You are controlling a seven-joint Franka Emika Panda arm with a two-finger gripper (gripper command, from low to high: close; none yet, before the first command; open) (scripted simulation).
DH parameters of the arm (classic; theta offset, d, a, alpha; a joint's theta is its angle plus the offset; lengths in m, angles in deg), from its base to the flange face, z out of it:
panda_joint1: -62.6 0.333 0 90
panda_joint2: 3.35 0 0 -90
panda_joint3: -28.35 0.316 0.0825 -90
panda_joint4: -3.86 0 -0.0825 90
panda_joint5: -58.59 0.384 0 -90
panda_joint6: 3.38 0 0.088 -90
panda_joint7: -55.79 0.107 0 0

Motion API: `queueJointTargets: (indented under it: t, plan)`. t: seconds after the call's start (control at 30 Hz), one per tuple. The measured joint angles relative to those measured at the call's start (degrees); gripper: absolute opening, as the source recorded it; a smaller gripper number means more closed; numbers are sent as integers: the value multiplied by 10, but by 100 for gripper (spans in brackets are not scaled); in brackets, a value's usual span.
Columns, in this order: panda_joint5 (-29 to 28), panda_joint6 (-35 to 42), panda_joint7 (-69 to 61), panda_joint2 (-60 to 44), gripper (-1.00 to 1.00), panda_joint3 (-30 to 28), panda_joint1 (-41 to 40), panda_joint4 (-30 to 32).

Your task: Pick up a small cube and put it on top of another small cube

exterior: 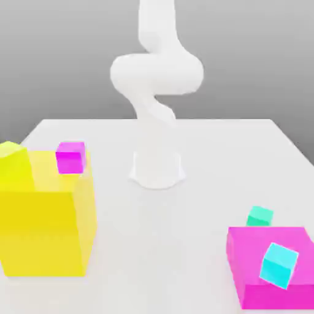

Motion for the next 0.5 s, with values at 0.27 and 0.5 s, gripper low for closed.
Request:
queueJointTargets:
  t: [0.27, 0.5]
  plan:
    - [-9, -62, -197, -91, 0, -14, 105, 61]
    - [-13, -116, -369, -169, 0, -26, 193, 114]
